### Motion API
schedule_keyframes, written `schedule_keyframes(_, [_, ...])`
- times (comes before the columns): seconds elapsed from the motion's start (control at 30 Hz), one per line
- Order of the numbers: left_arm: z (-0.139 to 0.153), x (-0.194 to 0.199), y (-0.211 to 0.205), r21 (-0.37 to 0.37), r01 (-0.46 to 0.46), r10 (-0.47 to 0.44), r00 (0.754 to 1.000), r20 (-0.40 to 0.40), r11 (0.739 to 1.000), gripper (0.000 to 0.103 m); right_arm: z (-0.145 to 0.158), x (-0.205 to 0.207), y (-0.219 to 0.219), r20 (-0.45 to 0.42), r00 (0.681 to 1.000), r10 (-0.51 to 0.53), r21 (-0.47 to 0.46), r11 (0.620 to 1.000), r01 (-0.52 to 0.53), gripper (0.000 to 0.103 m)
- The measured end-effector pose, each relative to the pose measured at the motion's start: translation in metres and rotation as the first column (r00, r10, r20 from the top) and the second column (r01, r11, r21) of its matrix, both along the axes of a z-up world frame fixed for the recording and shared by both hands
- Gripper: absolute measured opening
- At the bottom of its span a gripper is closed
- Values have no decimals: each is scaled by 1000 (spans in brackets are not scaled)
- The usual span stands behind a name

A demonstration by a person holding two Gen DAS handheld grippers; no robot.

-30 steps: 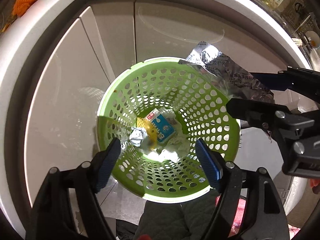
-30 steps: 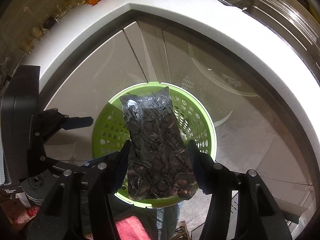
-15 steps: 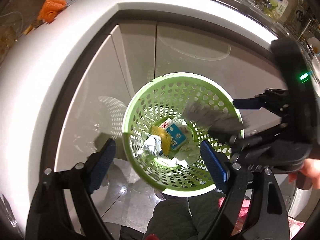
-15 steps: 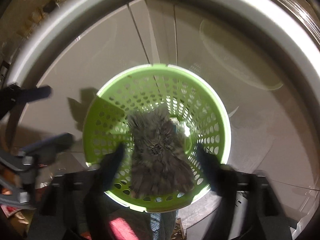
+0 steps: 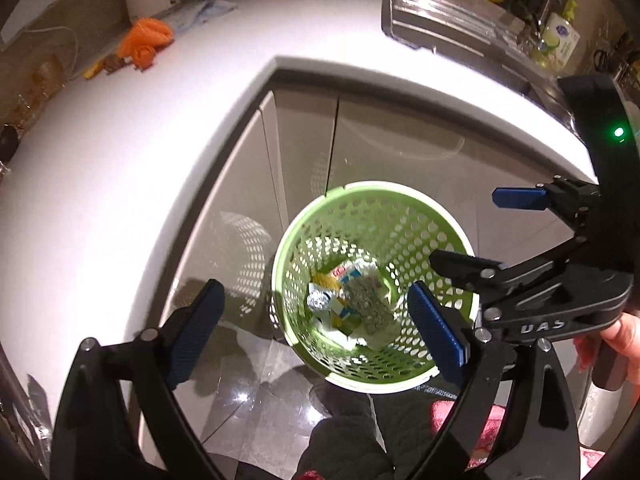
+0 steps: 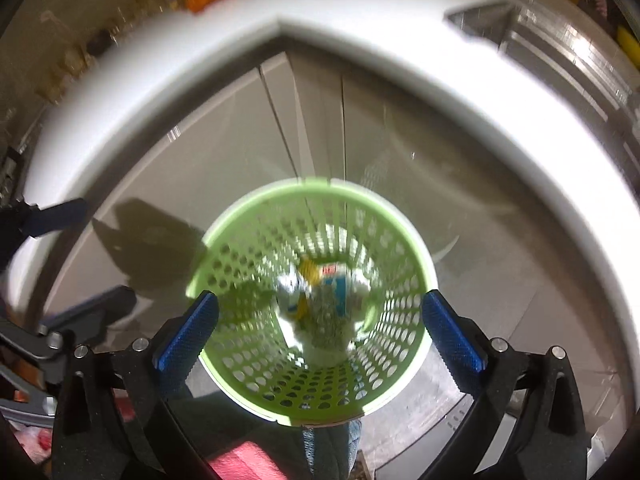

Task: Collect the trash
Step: 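Open the right tool to drop the foil pack into the basket, then move both tools back to the counter toward the orange net and peel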

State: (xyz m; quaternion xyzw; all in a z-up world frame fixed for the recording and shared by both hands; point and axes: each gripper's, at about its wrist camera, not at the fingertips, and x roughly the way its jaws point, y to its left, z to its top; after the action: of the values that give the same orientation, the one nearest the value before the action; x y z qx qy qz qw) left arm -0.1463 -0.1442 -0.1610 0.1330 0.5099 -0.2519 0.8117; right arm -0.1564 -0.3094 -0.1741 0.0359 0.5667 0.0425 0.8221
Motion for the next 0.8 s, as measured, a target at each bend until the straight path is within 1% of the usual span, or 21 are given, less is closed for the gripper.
schedule_keyframes(0.13, [22, 14, 1, -21, -27, 28, 999, 35, 999, 91, 34, 14, -1, 56, 998, 16, -19, 1000, -15, 101])
schedule_keyframes(0.23, [40, 33, 4, -33, -61, 63, 996, 64, 998, 92, 58, 32, -5, 95, 995, 36, -25, 999, -34, 101])
schedule_keyframes(0.37, [60, 63, 7, -65, -112, 118, 989, 85, 992, 93, 80, 66, -11, 135, 989, 66, -19, 998, -64, 101])
schedule_keyframes(0.4, [65, 74, 8, -75, -130, 136, 987, 90, 989, 95, 84, 78, -13, 145, 986, 79, -24, 997, -76, 101])
schedule_keyframes(0.47, [73, 93, 11, -90, -166, 175, 979, 105, 982, 95, 90, 104, -17, 156, 982, 106, -35, 994, -102, 101])
schedule_keyframes(0.6, [81, 146, 19, -121, -259, 271, 958, 97, 958, 95, 95, 159, -26, 160, 976, 149, -42, 989, -144, 101])
schedule_keyframes(0.67, [82, 174, 24, -128, -319, 331, 939, 96, 939, 95, 97, 186, -31, 159, 973, 169, -37, 986, -165, 101])
schedule_keyframes(0.77, [74, 206, 34, -129, -392, 404, 910, 90, 911, 95, 95, 232, -33, 158, 964, 215, -27, 977, -214, 101])
schedule_keyframes(0.8, [72, 213, 38, -127, -405, 417, 905, 82, 905, 95, 96, 247, -31, 163, 957, 242, -25, 970, -241, 101])
